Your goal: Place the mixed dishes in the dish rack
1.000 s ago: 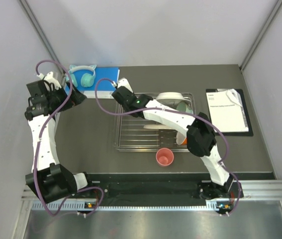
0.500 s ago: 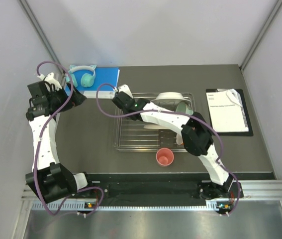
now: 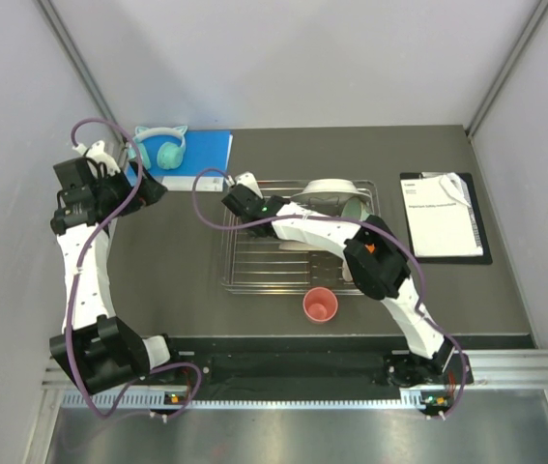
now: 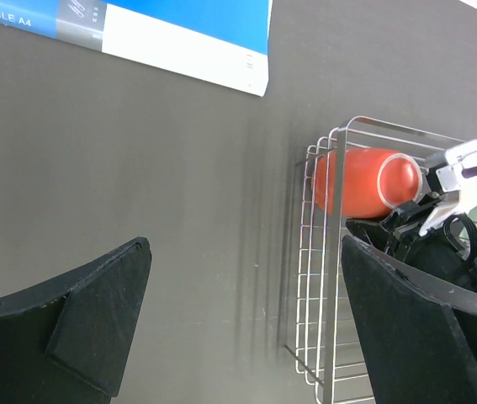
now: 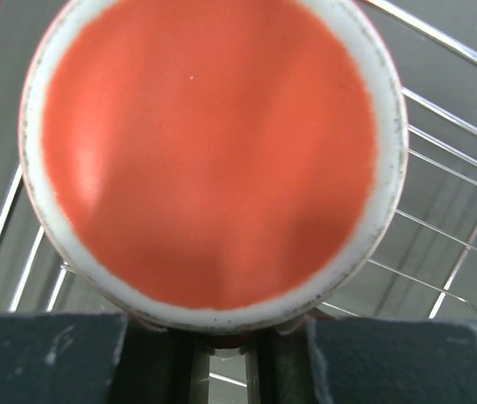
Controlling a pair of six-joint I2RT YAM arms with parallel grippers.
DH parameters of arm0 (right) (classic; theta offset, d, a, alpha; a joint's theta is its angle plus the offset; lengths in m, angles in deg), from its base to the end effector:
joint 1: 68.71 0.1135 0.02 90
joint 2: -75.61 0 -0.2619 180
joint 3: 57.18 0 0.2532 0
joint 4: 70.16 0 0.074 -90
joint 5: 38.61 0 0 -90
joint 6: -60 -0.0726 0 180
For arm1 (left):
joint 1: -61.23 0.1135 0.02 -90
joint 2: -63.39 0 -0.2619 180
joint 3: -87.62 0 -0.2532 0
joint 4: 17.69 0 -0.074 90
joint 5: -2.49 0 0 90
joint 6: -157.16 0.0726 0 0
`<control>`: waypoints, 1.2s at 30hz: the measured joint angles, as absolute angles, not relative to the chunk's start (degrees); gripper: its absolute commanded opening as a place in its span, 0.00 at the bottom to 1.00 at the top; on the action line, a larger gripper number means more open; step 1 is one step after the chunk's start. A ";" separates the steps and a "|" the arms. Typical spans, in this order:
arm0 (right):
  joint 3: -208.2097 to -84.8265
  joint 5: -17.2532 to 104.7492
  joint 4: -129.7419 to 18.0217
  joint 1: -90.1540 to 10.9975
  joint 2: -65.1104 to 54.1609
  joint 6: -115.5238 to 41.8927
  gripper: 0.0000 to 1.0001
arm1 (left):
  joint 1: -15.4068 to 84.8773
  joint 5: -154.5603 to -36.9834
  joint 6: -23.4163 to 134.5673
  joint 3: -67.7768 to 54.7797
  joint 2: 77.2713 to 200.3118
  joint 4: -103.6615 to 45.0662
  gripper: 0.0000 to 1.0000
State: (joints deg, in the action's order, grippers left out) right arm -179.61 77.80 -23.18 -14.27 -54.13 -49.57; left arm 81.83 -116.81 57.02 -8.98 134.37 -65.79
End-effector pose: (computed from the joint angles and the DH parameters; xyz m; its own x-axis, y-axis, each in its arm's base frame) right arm 0.3285 0.4040 0.1698 -0.6384 -0.3772 -0.6709 -0.3861 0.9110 -0.1448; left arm 0.2872 0.0700 0.3355 -0.5489 -0.3703 -0.7493 -0.0319 0.9051 -0.4240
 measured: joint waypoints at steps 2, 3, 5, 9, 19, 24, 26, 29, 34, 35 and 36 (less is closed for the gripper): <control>-179.61 77.19 -23.66 -14.38 -54.24 -49.75 0.00 | 81.83 -116.81 57.05 -9.06 134.34 -65.82 0.99; -179.59 76.86 -23.94 -14.45 -54.30 -49.77 0.00 | 81.83 -116.83 57.07 -9.09 134.34 -65.77 0.99; -179.46 76.36 -24.40 -14.55 -54.32 -49.88 0.09 | 81.83 -116.83 57.07 -9.22 134.34 -65.64 0.99; -179.20 75.38 -25.08 -14.62 -54.32 -50.14 0.58 | 81.83 -117.31 57.29 -10.03 134.21 -65.18 0.96; -176.25 75.01 -25.78 -14.42 -54.17 -49.53 0.94 | 81.83 -119.39 58.01 -10.31 133.51 -64.02 0.96; -175.79 76.36 -25.12 -13.88 -51.94 -48.77 1.00 | 81.83 -119.48 58.29 -10.68 132.62 -63.59 0.96; -175.79 77.32 -24.88 -13.37 -50.15 -48.20 1.00 | 81.83 -119.45 58.47 -11.08 131.98 -63.41 0.97; -176.03 78.98 -24.05 -12.54 -46.45 -47.04 1.00 | 81.83 -119.41 59.14 -11.64 131.33 -63.26 0.99; -178.32 82.39 -22.68 -10.18 -38.08 -44.46 1.00 | 81.83 -119.74 61.68 -12.08 131.26 -63.28 0.99; -178.06 82.90 -22.44 -9.46 -35.61 -43.93 1.00 | 81.83 -119.87 62.69 -12.08 131.24 -63.32 0.99; -177.62 83.53 -22.54 -8.59 -33.03 -43.34 1.00 | 81.83 -119.87 63.78 -12.08 131.20 -63.41 0.99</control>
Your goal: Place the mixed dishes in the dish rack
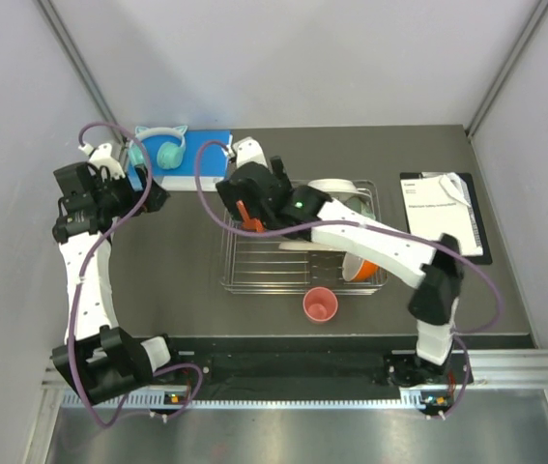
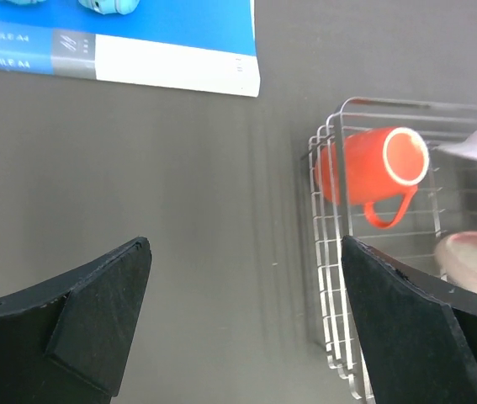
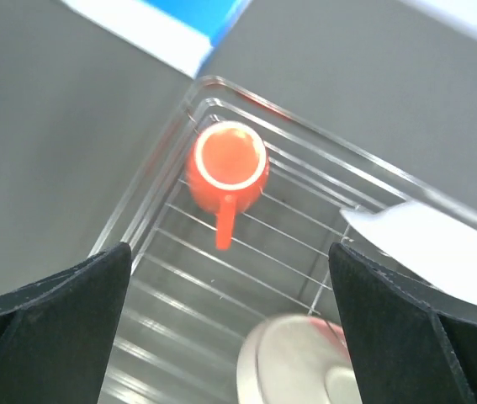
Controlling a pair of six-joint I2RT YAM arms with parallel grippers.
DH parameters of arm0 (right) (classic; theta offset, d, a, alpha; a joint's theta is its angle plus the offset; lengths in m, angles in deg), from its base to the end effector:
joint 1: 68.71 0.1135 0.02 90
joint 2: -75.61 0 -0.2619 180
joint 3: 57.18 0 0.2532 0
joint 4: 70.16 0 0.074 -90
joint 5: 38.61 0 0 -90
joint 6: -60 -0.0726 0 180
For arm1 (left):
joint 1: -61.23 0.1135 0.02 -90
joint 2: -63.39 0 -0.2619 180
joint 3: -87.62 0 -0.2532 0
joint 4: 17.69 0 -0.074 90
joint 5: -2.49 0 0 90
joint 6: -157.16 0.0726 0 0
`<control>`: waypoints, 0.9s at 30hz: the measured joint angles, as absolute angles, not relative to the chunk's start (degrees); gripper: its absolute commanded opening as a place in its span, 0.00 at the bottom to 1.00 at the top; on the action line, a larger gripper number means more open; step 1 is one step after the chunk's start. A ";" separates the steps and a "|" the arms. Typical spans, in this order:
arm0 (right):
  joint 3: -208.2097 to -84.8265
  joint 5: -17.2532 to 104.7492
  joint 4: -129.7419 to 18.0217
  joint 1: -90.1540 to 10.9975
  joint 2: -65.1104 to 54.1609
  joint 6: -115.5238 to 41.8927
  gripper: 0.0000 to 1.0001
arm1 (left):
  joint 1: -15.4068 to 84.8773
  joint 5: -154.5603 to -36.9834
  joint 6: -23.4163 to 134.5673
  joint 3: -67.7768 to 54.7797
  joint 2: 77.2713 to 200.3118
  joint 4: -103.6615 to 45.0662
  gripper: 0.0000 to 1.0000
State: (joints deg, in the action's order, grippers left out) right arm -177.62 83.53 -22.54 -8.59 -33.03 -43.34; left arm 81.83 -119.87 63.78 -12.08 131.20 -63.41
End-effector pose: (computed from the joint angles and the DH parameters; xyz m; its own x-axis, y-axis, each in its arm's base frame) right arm 0.2634 0.3808 0.3342 -0.4035 -0.3101 -0.8608 -0.4380 0.8915 -0.1159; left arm 0.2772 0.0627 0.3366 -0.5193 -0.2484 -0.8177 0.0914 0.9352 -0.3421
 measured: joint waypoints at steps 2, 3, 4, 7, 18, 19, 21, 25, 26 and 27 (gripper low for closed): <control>-174.23 84.88 -23.92 -6.27 -26.45 -41.88 1.00 | 81.83 -119.78 65.79 -12.08 131.00 -63.74 0.99; -170.91 85.39 -24.58 -4.68 -21.93 -41.16 1.00 | 81.83 -119.63 66.82 -12.08 130.89 -63.94 0.99; -166.52 86.13 -24.03 -2.80 -15.50 -40.42 1.00 | 81.83 -119.54 67.73 -12.08 130.72 -64.29 0.99; -161.67 86.83 -22.37 2.87 -6.94 -41.46 1.00 | 81.83 -119.76 69.99 -12.08 130.39 -65.22 0.99; -140.51 87.16 -8.38 20.57 3.40 -62.82 0.82 | 81.81 -124.79 71.93 -7.97 138.23 -71.39 0.95; -139.04 86.98 -8.03 21.40 3.29 -64.35 0.82 | 81.81 -124.77 71.93 -8.32 138.30 -71.72 0.96; -136.38 86.44 -8.03 22.10 3.27 -66.56 0.82 | 81.81 -124.50 72.11 -9.35 137.82 -71.98 0.97; -132.05 86.33 -8.64 22.17 3.27 -68.63 0.82 | 81.81 -123.83 73.42 -11.49 136.64 -72.94 0.98; -131.55 86.44 -8.82 22.17 3.27 -68.72 0.82 | 81.81 -123.76 73.66 -11.71 136.51 -73.25 0.98; -130.89 86.63 -9.15 22.12 3.23 -68.87 0.82 | 81.81 -123.65 73.92 -11.82 136.44 -73.42 0.98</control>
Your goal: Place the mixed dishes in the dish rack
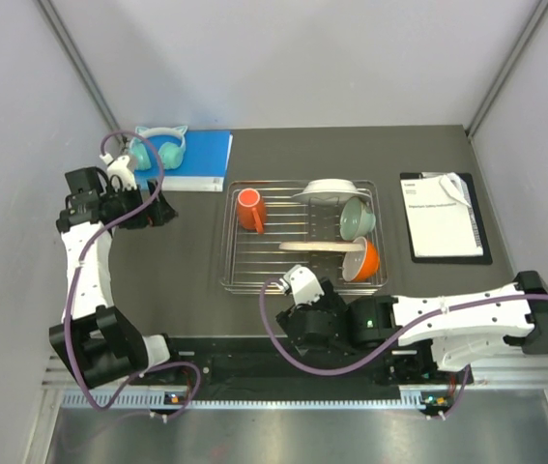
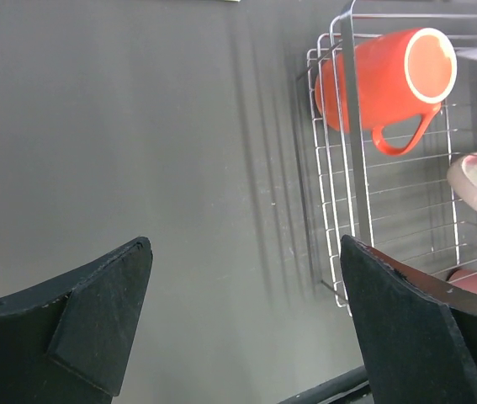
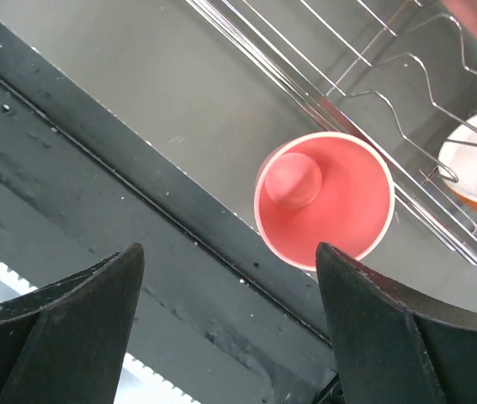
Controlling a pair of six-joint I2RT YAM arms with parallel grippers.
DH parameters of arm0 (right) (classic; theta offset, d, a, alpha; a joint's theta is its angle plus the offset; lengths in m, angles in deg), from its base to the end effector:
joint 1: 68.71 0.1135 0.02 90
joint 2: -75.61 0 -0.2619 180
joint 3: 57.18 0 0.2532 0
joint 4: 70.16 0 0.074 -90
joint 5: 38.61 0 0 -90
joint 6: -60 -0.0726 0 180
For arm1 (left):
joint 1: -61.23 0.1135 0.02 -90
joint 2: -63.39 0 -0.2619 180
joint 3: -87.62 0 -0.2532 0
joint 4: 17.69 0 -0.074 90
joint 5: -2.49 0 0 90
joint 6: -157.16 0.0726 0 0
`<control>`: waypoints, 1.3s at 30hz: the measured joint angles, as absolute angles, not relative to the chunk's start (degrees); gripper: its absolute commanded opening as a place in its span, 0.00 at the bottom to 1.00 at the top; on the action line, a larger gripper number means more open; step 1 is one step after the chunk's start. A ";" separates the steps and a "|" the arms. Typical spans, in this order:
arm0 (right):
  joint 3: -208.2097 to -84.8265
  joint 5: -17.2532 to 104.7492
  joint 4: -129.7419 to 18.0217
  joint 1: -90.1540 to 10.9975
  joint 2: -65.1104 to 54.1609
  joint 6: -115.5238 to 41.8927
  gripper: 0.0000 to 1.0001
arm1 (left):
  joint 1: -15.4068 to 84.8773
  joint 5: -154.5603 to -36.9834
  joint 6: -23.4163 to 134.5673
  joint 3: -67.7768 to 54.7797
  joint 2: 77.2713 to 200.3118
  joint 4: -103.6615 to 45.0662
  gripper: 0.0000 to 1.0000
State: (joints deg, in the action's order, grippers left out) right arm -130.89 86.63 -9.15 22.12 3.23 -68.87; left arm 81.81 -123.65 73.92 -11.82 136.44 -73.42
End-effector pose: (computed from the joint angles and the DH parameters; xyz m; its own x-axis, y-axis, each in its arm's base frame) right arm 0.0381 0.2617 0.2539 -0.5054 -0.4967 -0.7056 -0.6470 0.7592 -0.0710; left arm 0.2800 0.0594 0.2982 -0.6834 -0.1551 -0.7134 0.1656 0.9188 -0.3583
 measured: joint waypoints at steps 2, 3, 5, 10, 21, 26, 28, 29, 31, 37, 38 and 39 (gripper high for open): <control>-130.00 87.03 -10.22 21.86 3.20 -69.25 0.80 | 81.81 -123.63 74.29 -11.88 136.29 -73.57 0.98; -129.30 87.25 -11.00 21.64 3.20 -69.42 0.80 | 81.81 -123.63 74.36 -11.95 136.22 -73.57 0.98; -127.46 87.35 -12.49 20.94 3.20 -69.79 0.79 | 81.81 -123.65 74.38 -12.06 136.18 -73.55 0.98; -122.89 87.09 -15.86 17.77 3.01 -69.62 0.74 | 81.81 -123.63 73.46 -13.57 135.81 -73.09 0.96; -121.91 84.97 -21.71 12.44 -3.44 -66.82 0.46 | 81.81 -121.36 71.32 -23.07 130.02 -70.43 0.99; -121.95 83.73 -21.69 11.74 -5.80 -65.77 0.05 | 81.81 -121.31 71.82 -22.68 130.63 -72.44 0.99; -122.13 82.98 -21.47 11.74 -5.78 -66.03 0.00 | 81.81 -121.31 71.82 -21.79 130.63 -73.05 0.99; -122.32 82.66 -21.12 11.72 -5.78 -66.01 0.00 | 81.81 -121.31 71.80 -21.04 130.63 -73.29 0.99; -122.96 82.17 -20.32 11.78 -5.76 -65.99 0.00 | 81.81 -121.42 71.45 -18.29 130.65 -74.67 0.99; -130.19 81.32 -15.77 15.13 -3.44 -65.66 0.00 | 81.81 -124.48 69.75 -3.93 131.46 -80.46 0.99; -131.94 81.19 -15.68 15.89 -2.57 -65.44 0.00 | 81.81 -125.33 69.70 -1.85 131.76 -81.33 0.99; -134.15 81.02 -15.68 16.68 -1.25 -65.05 0.00 | 81.81 -127.06 69.70 1.67 132.46 -84.02 0.99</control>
